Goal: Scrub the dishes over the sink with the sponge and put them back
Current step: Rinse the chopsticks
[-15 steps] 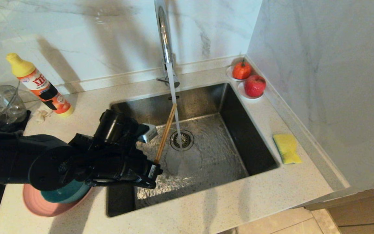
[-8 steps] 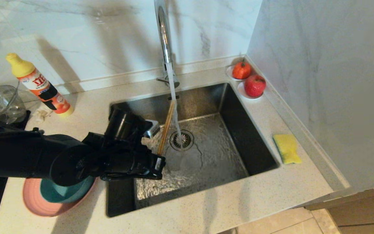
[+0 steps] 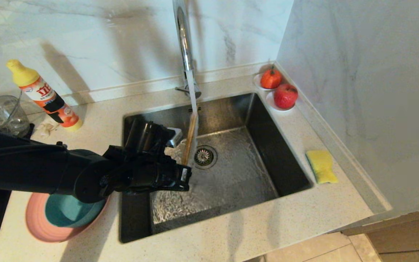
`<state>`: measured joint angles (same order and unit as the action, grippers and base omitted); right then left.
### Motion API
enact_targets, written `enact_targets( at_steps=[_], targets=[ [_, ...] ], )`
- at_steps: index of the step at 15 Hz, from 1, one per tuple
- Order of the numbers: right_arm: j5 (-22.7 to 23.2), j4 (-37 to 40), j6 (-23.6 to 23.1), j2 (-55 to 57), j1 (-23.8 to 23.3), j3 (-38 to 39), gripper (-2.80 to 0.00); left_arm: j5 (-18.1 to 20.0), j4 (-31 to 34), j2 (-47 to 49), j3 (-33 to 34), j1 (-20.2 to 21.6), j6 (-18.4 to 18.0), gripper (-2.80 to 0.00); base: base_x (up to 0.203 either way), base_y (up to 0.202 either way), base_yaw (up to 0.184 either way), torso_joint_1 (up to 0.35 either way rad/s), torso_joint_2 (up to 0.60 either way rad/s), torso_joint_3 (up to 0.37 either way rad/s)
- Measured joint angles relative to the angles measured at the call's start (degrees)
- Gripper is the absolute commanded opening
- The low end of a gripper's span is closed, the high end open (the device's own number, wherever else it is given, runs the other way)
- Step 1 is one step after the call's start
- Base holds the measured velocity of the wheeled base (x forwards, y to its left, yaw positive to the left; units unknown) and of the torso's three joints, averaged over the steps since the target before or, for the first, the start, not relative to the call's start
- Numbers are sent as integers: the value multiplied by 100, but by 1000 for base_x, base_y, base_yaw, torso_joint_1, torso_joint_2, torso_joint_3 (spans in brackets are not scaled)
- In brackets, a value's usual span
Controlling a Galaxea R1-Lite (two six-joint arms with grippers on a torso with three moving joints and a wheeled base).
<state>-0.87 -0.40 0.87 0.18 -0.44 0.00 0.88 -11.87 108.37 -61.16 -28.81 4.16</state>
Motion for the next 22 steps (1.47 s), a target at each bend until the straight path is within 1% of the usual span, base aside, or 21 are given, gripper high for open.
enact_targets(
  at_steps=[4,8,13,18,22],
  targets=[
    [2,-1,-1,0,0,0,-280,38,-205,57,-121,-10,329,-280,0,0,0,0,0,0],
    [0,0,0,0,0,0,-280,0,-678,204,-181,-11,343,-280,0,0,0,0,0,0],
    [1,0,0,0,0,0,-280,6,-729,265,-267,-13,337,-280,0,0,0,0,0,0],
    [0,-1,0,0,0,0,-280,-11,-912,311,-336,-13,327,-280,0,0,0,0,0,0],
    [-3,0,0,0,0,0,-280,-80,-816,318,-192,-22,324,-280,0,0,0,0,0,0]
  ],
)
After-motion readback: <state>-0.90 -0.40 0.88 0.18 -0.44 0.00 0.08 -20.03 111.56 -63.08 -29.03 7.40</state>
